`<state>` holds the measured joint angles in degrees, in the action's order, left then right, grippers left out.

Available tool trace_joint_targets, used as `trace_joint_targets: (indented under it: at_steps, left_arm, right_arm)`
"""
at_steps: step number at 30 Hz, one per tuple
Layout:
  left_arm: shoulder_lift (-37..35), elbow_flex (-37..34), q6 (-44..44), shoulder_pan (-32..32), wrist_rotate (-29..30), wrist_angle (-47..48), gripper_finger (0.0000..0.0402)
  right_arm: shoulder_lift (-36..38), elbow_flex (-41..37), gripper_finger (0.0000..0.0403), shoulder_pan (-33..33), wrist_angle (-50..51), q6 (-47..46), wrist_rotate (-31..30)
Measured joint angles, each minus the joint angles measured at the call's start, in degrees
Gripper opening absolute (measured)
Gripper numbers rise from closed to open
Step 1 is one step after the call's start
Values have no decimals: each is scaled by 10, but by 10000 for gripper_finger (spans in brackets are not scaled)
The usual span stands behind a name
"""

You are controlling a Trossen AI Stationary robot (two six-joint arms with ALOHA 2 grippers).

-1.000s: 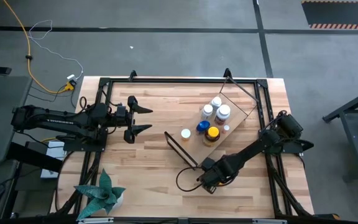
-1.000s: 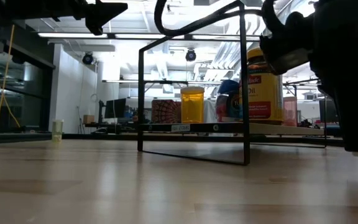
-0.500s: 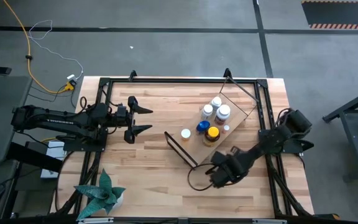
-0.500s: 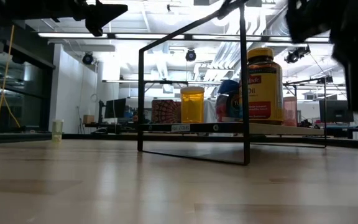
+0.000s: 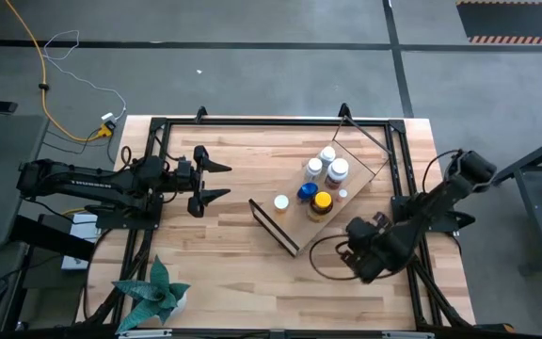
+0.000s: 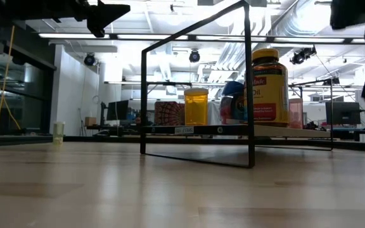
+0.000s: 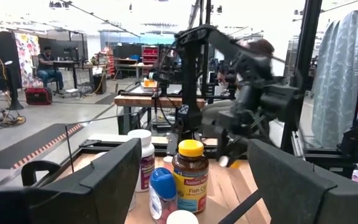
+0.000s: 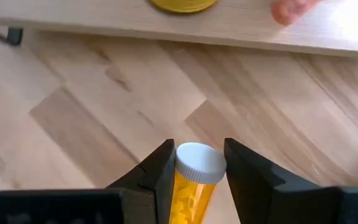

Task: Pick and place medicine bottles onto shelf by color
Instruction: Put the orange pill bottle on the shelf

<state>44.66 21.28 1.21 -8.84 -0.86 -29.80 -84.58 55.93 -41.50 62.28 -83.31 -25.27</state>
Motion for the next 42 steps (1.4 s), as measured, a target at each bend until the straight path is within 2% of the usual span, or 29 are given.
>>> trace_joint_targets:
  at_steps: [2,4,9,12,16,22,29,36,42]
  left_arm:
    - [0,0,1,0,0,0,282]
    - [0,0,1,0,0,0,282]
    - [0,0,-9,0,0,0,282]
    - [0,0,-9,0,0,0,282]
    - [0,0,-8,0,0,0,282]
    - [0,0,-8,0,0,0,282]
    - [0,0,-9,0,0,-1,282]
    - [0,0,-8,0,0,-1,282]
    - [0,0,-8,0,0,-1,282]
  right_arm:
    - [38,-49,119,6,-41,8,-17]
    - [81,-90,119,11,-85,25,-59]
    - [183,-174,119,14,-184,90,-231]
    - [230,-218,119,14,-246,138,-305]
    - [268,-263,119,14,-299,198,-370]
    - [277,-311,119,14,-308,203,-477]
    - [276,-344,119,39,-322,204,-536]
    - [276,-384,119,85,-359,204,-540]
    - [276,-446,119,108,-455,208,-551]
